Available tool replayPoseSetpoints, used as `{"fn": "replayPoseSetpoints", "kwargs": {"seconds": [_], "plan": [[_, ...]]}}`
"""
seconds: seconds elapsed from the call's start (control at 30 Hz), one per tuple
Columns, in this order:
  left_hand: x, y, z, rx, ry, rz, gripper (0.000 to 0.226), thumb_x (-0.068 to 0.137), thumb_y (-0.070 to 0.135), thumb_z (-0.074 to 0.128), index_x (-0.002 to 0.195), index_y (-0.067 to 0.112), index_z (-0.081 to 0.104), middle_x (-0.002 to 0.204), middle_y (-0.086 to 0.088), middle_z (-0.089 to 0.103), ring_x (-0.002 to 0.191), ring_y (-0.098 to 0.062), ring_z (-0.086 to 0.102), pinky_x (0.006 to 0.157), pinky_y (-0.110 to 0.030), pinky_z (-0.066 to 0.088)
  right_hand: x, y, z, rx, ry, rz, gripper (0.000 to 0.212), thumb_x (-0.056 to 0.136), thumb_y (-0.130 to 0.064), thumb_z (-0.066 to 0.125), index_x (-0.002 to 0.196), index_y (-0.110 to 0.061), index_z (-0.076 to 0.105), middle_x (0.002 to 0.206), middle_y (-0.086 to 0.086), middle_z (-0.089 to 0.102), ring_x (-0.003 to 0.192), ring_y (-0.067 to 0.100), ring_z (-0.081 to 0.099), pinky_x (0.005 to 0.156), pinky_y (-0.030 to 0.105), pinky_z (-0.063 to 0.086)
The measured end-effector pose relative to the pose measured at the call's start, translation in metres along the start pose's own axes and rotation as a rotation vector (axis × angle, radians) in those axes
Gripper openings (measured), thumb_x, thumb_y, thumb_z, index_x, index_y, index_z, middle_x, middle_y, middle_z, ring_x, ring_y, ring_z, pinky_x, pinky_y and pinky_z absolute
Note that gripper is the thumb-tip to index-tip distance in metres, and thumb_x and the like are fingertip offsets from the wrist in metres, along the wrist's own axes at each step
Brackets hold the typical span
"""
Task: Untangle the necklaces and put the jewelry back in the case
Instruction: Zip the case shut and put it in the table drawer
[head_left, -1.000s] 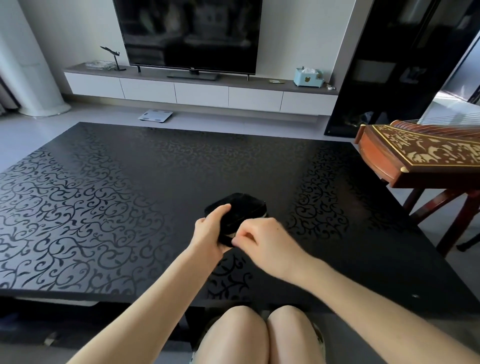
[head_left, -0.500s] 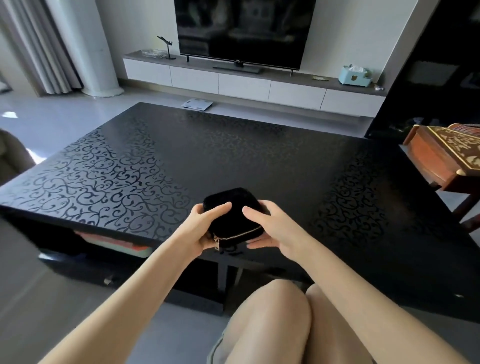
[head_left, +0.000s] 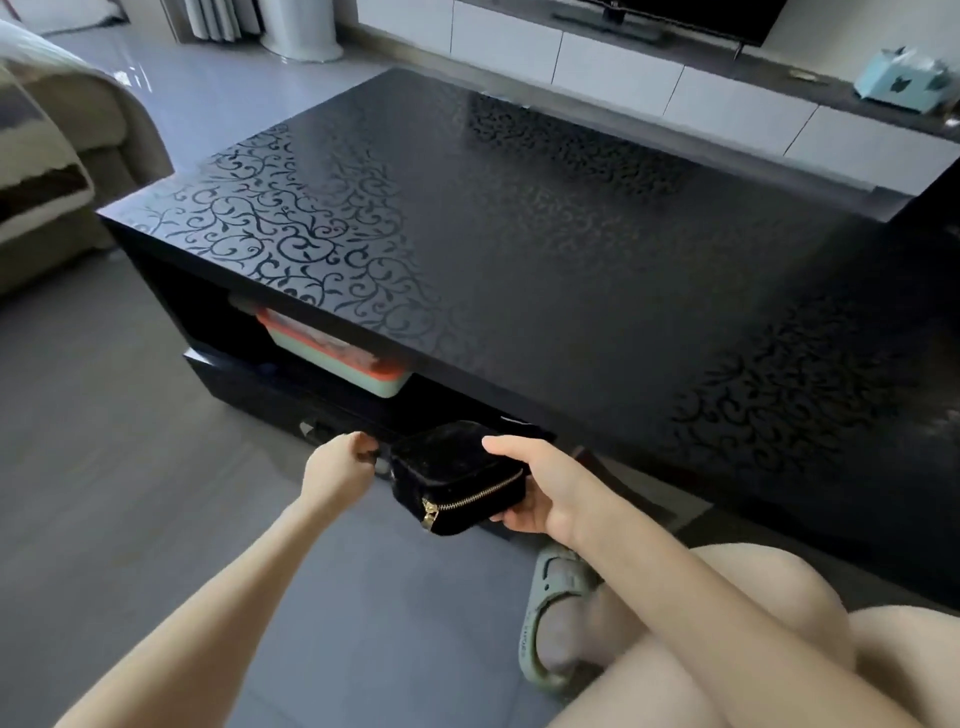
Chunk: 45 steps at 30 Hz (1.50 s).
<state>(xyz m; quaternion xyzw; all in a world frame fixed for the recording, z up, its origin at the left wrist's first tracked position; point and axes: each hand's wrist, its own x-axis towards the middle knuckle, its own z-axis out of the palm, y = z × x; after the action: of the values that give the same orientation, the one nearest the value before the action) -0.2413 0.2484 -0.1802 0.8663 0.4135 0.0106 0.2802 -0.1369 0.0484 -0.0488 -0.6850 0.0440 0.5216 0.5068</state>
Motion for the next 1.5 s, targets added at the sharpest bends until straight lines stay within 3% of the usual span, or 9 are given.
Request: {"fn": "replayPoseSetpoints", "kwargs": {"seconds": [0.23, 0.43, 0.5, 0.6, 0.73, 1.0, 1.1, 1.37, 1.5], "plan": [[0.038, -0.042, 0.072, 0.268, -0.063, 0.110, 0.048, 0.074, 0.004, 0.054, 0.121, 0.009, 0.056, 0.120, -0.009, 0.060, 0.117, -0.031, 0.049, 0.092, -0.034, 0.043, 0.050, 0.036, 0.015, 0.126, 0.077, 0.136, 0.017, 0.080, -0.025, 0.068, 0.093, -0.014, 0.066, 0.076, 0.002, 0.063, 0.063, 0.018, 0.060, 0.041, 0.021, 0.042], [0.056, -0.047, 0.091, 0.359, 0.078, 0.238, 0.047, 0.049, -0.007, 0.058, 0.096, -0.006, 0.065, 0.097, -0.024, 0.061, 0.101, -0.043, 0.054, 0.092, -0.044, 0.044, 0.083, 0.057, 0.007, 0.156, 0.129, 0.181, 0.027, 0.081, -0.025, 0.069, 0.103, -0.010, 0.065, 0.089, 0.008, 0.066, 0.080, 0.027, 0.063, 0.037, 0.020, 0.040], [0.055, -0.047, 0.101, 0.406, 0.108, 0.350, 0.066, 0.047, -0.007, 0.063, 0.114, -0.007, 0.061, 0.116, -0.029, 0.059, 0.113, -0.046, 0.053, 0.103, -0.047, 0.039, 0.092, 0.060, 0.005, 0.152, 0.141, 0.175, 0.032, 0.081, -0.025, 0.069, 0.109, -0.009, 0.062, 0.091, 0.010, 0.066, 0.077, 0.027, 0.062, 0.037, 0.020, 0.040], [0.052, -0.046, 0.115, 0.415, 0.035, 0.394, 0.087, 0.061, -0.001, 0.065, 0.141, 0.001, 0.032, 0.147, -0.020, 0.034, 0.139, -0.034, 0.025, 0.117, -0.042, 0.015, 0.105, 0.063, 0.003, 0.168, 0.146, 0.162, 0.035, 0.081, -0.024, 0.069, 0.112, -0.010, 0.060, 0.094, 0.012, 0.066, 0.078, 0.028, 0.063, 0.038, 0.020, 0.041], [0.047, -0.047, 0.126, 0.347, 0.027, 0.322, 0.083, 0.082, 0.006, 0.057, 0.141, 0.008, -0.002, 0.155, -0.012, 0.005, 0.141, -0.023, -0.007, 0.115, -0.033, -0.001, 0.115, 0.064, 0.004, 0.180, 0.122, 0.147, 0.036, 0.081, -0.024, 0.069, 0.113, -0.010, 0.060, 0.089, 0.010, 0.065, 0.070, 0.024, 0.062, 0.039, 0.021, 0.042], [0.042, -0.041, 0.121, 0.422, -0.104, 0.288, 0.083, 0.082, 0.005, 0.041, 0.142, 0.006, -0.016, 0.146, -0.005, -0.027, 0.133, -0.021, -0.028, 0.110, -0.024, 0.028, 0.118, 0.057, -0.003, 0.141, 0.126, 0.093, 0.033, 0.082, -0.024, 0.069, 0.113, -0.015, 0.061, 0.094, 0.008, 0.067, 0.075, 0.025, 0.064, 0.041, 0.022, 0.044], [0.039, -0.038, 0.116, 0.400, -0.121, 0.274, 0.084, 0.079, 0.001, 0.042, 0.146, 0.006, -0.010, 0.151, -0.007, -0.022, 0.133, -0.020, -0.026, 0.106, -0.025, 0.035, 0.115, 0.054, -0.008, 0.124, 0.124, 0.079, 0.031, 0.082, -0.023, 0.068, 0.111, -0.017, 0.062, 0.091, 0.005, 0.068, 0.073, 0.021, 0.064, 0.043, 0.022, 0.044], [0.013, -0.051, 0.105, 0.415, -0.113, 0.283, 0.082, 0.080, -0.002, 0.041, 0.146, 0.006, -0.006, 0.154, -0.006, -0.012, 0.133, -0.020, -0.024, 0.112, -0.026, 0.023, 0.111, 0.056, -0.017, 0.077, 0.122, 0.087, 0.028, 0.083, -0.023, 0.068, 0.109, -0.015, 0.063, 0.089, 0.006, 0.067, 0.072, 0.022, 0.064, 0.043, 0.022, 0.045], [-0.022, -0.088, 0.099, 0.422, -0.110, 0.329, 0.101, 0.042, -0.008, 0.065, 0.137, 0.000, 0.033, 0.145, -0.014, 0.038, 0.133, -0.025, 0.025, 0.085, -0.028, 0.052, 0.122, 0.059, -0.012, 0.028, 0.115, 0.085, 0.032, 0.082, -0.023, 0.069, 0.112, -0.015, 0.061, 0.094, 0.007, 0.067, 0.072, 0.023, 0.064, 0.043, 0.020, 0.046]]}}
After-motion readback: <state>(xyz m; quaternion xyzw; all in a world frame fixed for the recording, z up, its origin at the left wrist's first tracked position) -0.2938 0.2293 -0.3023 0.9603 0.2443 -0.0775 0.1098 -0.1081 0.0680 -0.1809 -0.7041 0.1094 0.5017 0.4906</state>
